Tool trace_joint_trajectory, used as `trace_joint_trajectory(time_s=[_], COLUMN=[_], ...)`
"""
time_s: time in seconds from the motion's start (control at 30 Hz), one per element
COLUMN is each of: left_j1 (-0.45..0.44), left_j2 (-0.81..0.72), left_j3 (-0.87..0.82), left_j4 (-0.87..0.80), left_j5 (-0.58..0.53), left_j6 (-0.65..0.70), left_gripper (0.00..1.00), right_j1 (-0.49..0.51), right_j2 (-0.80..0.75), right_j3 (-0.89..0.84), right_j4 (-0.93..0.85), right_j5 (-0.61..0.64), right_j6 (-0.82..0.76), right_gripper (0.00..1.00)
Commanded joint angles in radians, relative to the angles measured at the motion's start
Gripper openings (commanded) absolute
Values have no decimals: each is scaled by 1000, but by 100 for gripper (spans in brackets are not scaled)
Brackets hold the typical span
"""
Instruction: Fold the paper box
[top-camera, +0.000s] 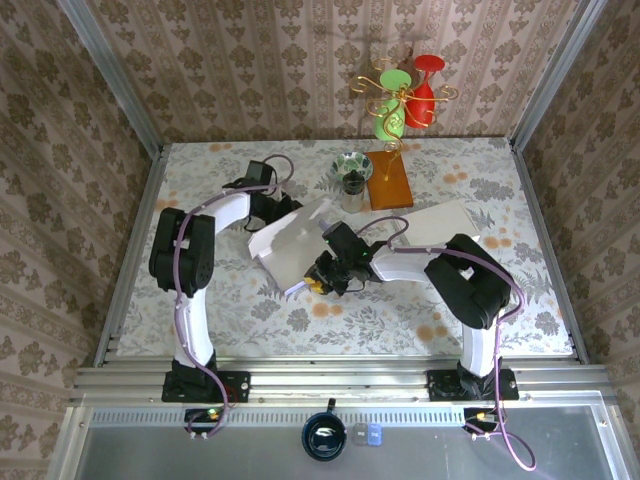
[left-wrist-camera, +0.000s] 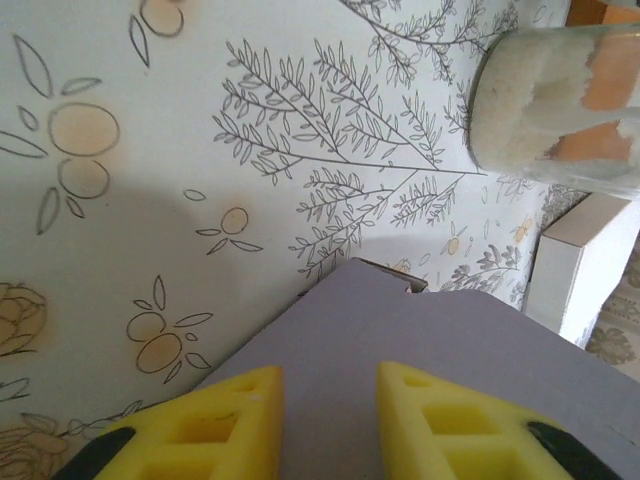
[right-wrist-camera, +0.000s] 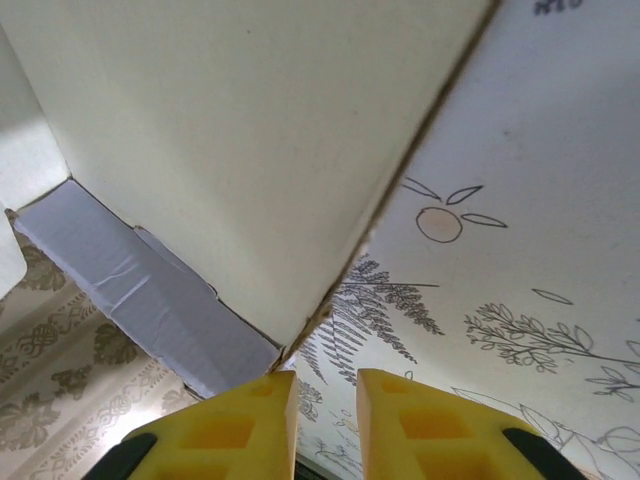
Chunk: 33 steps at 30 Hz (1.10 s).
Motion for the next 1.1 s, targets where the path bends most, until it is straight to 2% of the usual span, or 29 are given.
trace_joint_trajectory(time_s=[0.0,0.13,0.3,0.4,0.5,0.7,0.9,1.07], left_j1=[24,57,100,106,96,58,-7,-57], left_j2=[-92,-206,-376,-486,-610,-943,-1288,-1467], left_j3=[48,67,42,-14,-101,-397,-653,-761], left_j4=[-156,-249,-312,-331,-340,-260,-214,-251], left_j5=[-135,-307,-437,-461,-465,-424,-429,-457], left_j6=[74,89,82,71,37,-51,-99,-132], left_gripper=[36,43,48,49,48,45,42,41], right_j1=[-14,-41,-85,-142,-192,-223,-222,-215], right_j2=[-72,-148,-253,-268,-218,-58,66,118], right_j3=[5,25,60,81,140,302,401,443], right_j4=[-102,-234,-411,-458,-513,-583,-592,-578], right_j5=[37,97,223,242,253,266,271,265], right_j6=[-85,-246,-521,-689,-847,-1065,-1147,-1150], right_gripper=[28,31,34,40,44,48,49,49])
